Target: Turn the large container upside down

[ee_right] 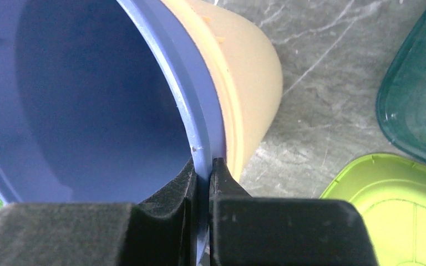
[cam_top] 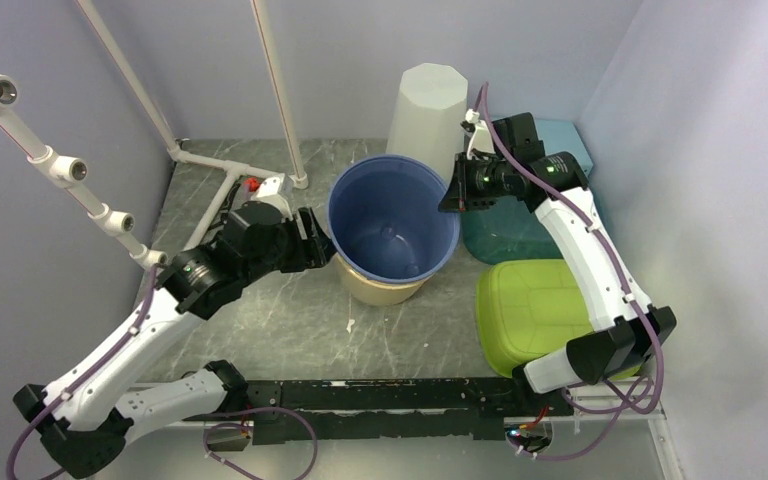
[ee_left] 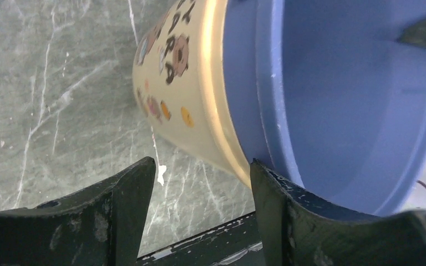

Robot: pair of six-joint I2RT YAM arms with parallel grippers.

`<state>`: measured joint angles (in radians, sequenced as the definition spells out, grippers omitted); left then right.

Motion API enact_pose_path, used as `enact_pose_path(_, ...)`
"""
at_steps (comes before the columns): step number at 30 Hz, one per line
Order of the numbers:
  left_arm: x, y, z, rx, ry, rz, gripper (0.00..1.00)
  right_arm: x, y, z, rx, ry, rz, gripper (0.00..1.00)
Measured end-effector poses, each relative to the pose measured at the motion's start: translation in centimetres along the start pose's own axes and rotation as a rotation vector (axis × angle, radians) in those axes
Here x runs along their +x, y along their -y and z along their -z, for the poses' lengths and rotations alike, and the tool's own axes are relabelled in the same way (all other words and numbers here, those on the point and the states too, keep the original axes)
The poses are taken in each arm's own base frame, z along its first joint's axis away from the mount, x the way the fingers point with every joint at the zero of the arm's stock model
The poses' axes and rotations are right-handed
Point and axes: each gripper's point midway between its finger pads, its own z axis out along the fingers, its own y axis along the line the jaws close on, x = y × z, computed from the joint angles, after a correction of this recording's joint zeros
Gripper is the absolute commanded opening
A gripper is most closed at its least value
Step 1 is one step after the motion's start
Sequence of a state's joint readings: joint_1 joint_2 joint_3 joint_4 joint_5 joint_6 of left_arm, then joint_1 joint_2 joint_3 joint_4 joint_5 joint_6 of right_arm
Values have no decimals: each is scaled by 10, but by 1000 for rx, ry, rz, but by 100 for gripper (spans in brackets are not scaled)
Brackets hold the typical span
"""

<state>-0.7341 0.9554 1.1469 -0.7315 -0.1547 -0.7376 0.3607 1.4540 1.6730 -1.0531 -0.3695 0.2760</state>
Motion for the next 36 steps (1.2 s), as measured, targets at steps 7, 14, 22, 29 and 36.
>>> enact_pose_path(7,41,-28,-29,-88,-94,28,74,-11,-2,-1,-28,68,2,0)
enact_pose_path(14,64,-49,-30,-125,-109,47,79,-18,-21,-3,-158,84,-29,0)
enact_pose_path(22,45,-37,-19,-66,-18,68,80,-17,-8,-1,-78,88,-56,0)
enact_pose_path(29,15,-33,4,-54,105,113,88,12,5,0,17,-17,-85,0)
enact_pose_path(36,-32,-1,40,64,227,129,94,19,4,0,25,-47,-80,0)
